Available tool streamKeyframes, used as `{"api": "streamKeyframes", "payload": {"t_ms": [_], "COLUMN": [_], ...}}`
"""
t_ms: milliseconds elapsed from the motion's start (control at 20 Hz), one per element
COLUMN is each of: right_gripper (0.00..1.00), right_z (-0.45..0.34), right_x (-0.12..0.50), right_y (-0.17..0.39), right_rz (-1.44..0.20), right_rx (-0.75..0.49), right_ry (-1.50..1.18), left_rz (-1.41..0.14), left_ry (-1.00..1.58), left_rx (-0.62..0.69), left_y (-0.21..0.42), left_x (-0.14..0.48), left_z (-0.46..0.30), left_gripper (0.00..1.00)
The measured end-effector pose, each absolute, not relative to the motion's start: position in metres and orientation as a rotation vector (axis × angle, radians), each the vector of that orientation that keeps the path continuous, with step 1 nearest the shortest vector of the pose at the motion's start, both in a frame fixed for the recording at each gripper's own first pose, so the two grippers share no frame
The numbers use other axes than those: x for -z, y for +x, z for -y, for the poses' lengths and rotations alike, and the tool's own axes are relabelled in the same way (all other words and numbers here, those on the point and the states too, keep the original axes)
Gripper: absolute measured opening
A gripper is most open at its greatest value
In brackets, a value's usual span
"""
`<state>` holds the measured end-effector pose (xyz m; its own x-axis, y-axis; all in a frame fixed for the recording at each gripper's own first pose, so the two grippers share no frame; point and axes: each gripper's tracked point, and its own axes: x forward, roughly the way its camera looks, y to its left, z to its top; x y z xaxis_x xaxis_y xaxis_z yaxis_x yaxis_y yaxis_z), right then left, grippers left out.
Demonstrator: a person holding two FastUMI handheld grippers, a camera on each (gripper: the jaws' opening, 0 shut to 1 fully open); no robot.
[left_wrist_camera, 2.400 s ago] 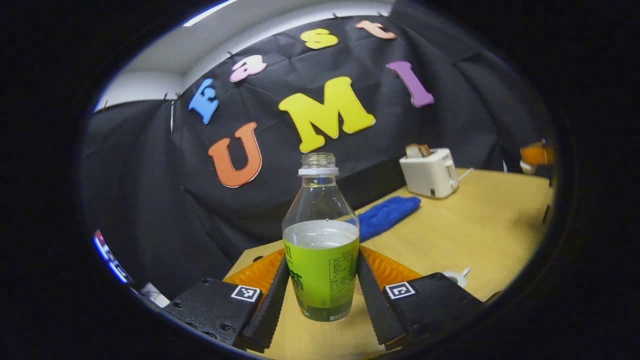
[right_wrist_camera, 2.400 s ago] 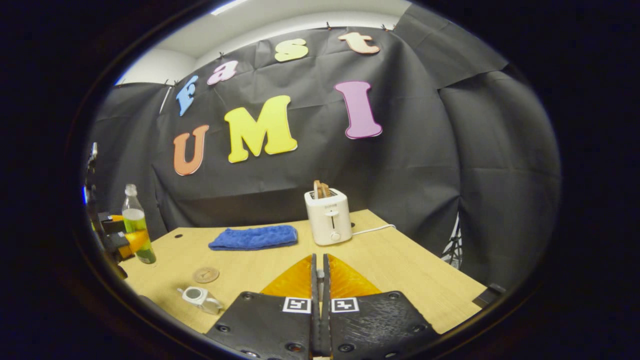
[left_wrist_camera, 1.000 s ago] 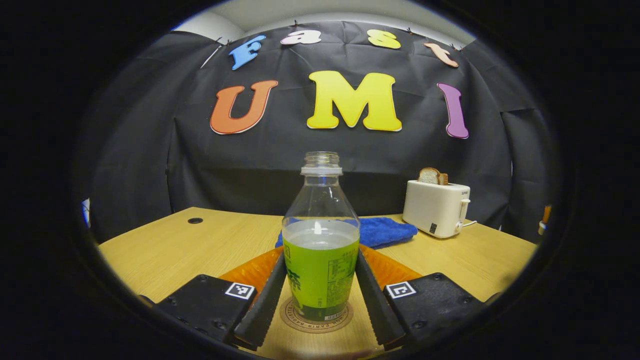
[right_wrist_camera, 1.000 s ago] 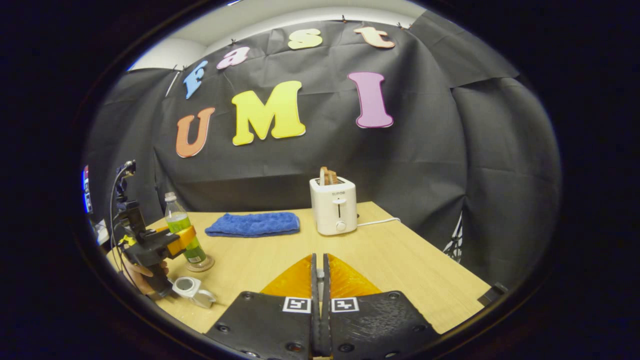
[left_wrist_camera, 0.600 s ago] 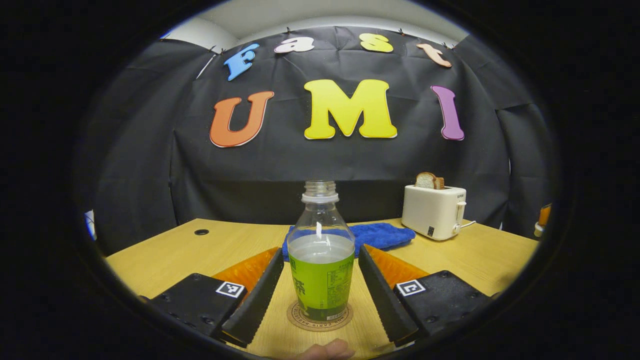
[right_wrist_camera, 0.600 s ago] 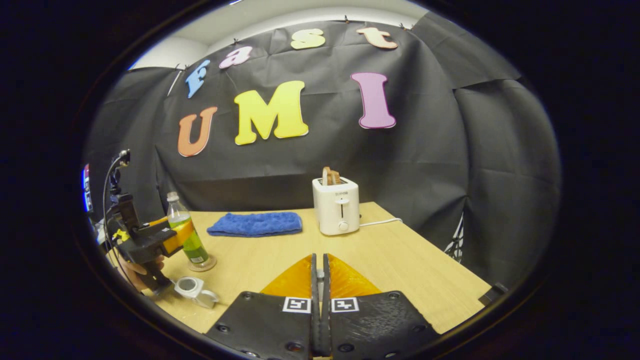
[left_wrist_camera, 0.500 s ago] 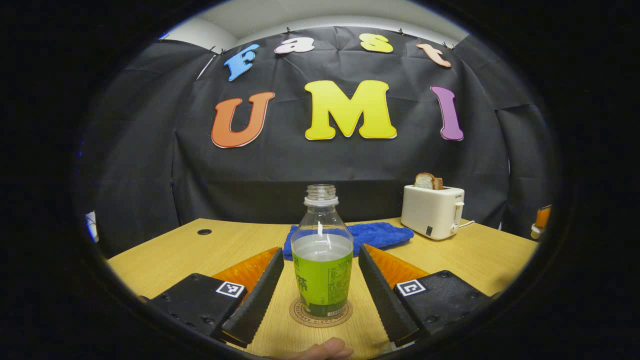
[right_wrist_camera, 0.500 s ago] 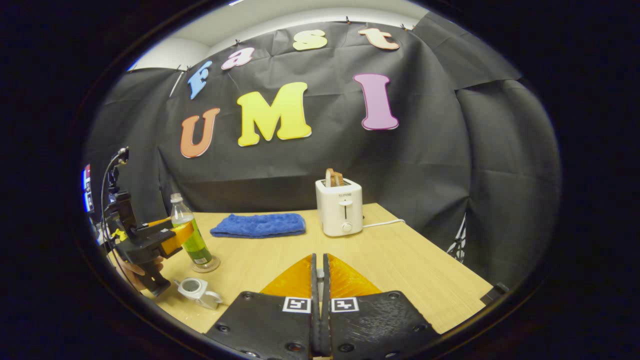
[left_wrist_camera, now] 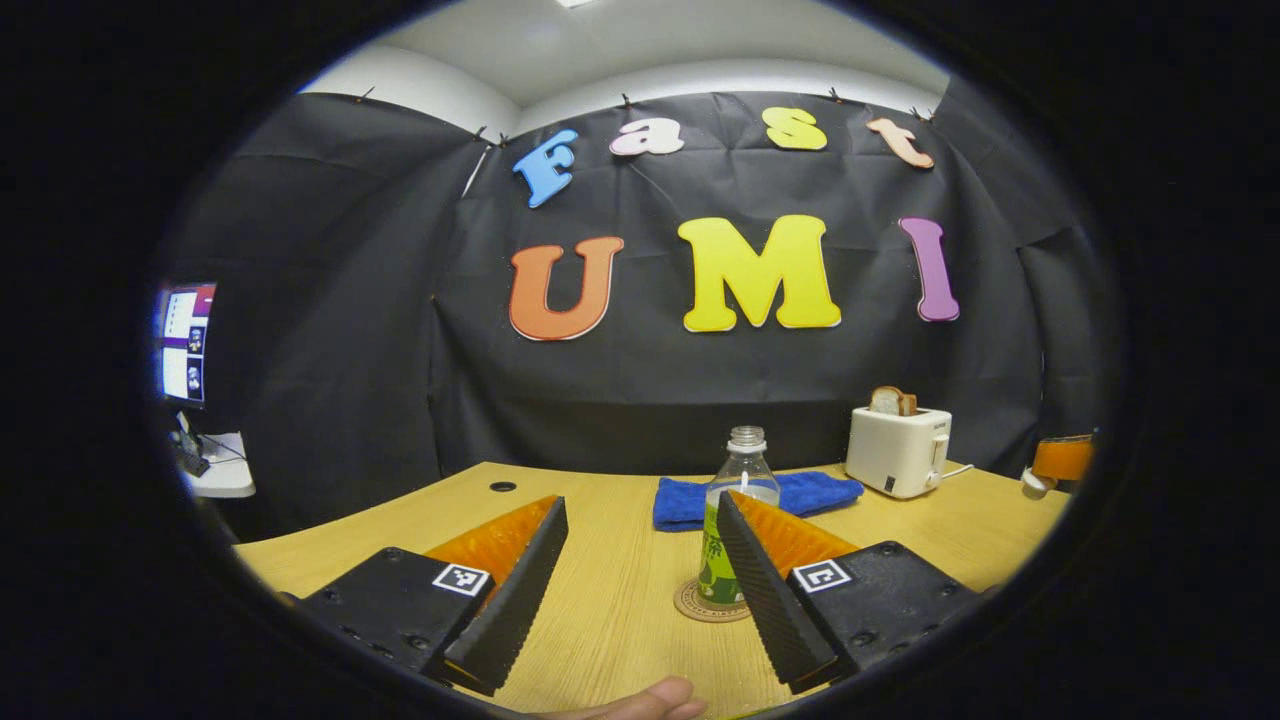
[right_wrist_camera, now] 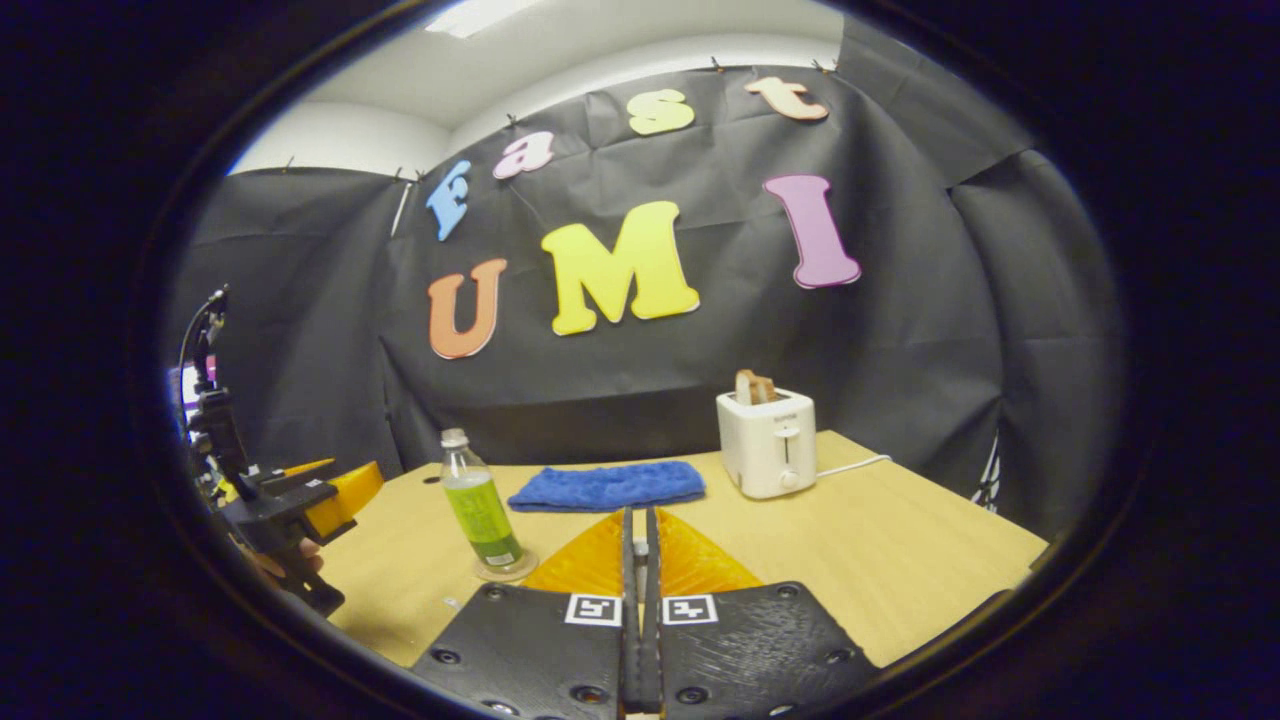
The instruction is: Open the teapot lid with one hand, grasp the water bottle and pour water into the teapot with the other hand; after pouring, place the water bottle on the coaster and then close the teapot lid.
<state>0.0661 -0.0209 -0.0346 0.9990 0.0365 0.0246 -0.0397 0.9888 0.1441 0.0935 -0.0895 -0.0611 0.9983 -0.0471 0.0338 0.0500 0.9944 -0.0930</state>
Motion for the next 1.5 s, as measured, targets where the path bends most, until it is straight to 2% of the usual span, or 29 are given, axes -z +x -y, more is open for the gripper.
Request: {"api": "streamKeyframes", "payload": {"t_ms": [200, 400, 750, 1200, 1400, 1500], "right_gripper": [0.0, 0.0, 0.0, 0.0, 0.01, 0.02], "right_z": [-0.019, -0.051, -0.092, -0.107, -0.107, -0.106], "right_x": [0.029, 0.028, 0.066, 0.1, 0.133, 0.127], "right_y": [0.06, 0.064, 0.083, 0.098, 0.108, 0.108], "right_rz": [0.059, 0.058, -0.007, -0.053, -0.126, -0.102], "right_rx": [-0.115, -0.142, -0.17, -0.177, -0.178, -0.175], "right_ry": [0.104, 0.037, 0.038, 0.049, 0.046, 0.056], "left_rz": [0.033, 0.006, -0.01, -0.057, -0.084, -0.086], "left_ry": [-0.093, -0.076, -0.105, -0.131, -0.14, -0.14], "left_rx": [0.055, 0.066, 0.114, 0.122, 0.118, 0.124], "left_y": [0.07, 0.058, 0.047, 0.051, 0.054, 0.053], "left_x": [0.061, 0.066, 0.065, 0.077, 0.083, 0.083], "left_z": [0.07, 0.061, 0.052, 0.043, 0.042, 0.045], "left_gripper": [0.94, 0.94, 0.94, 0.94, 0.94, 0.94]}}
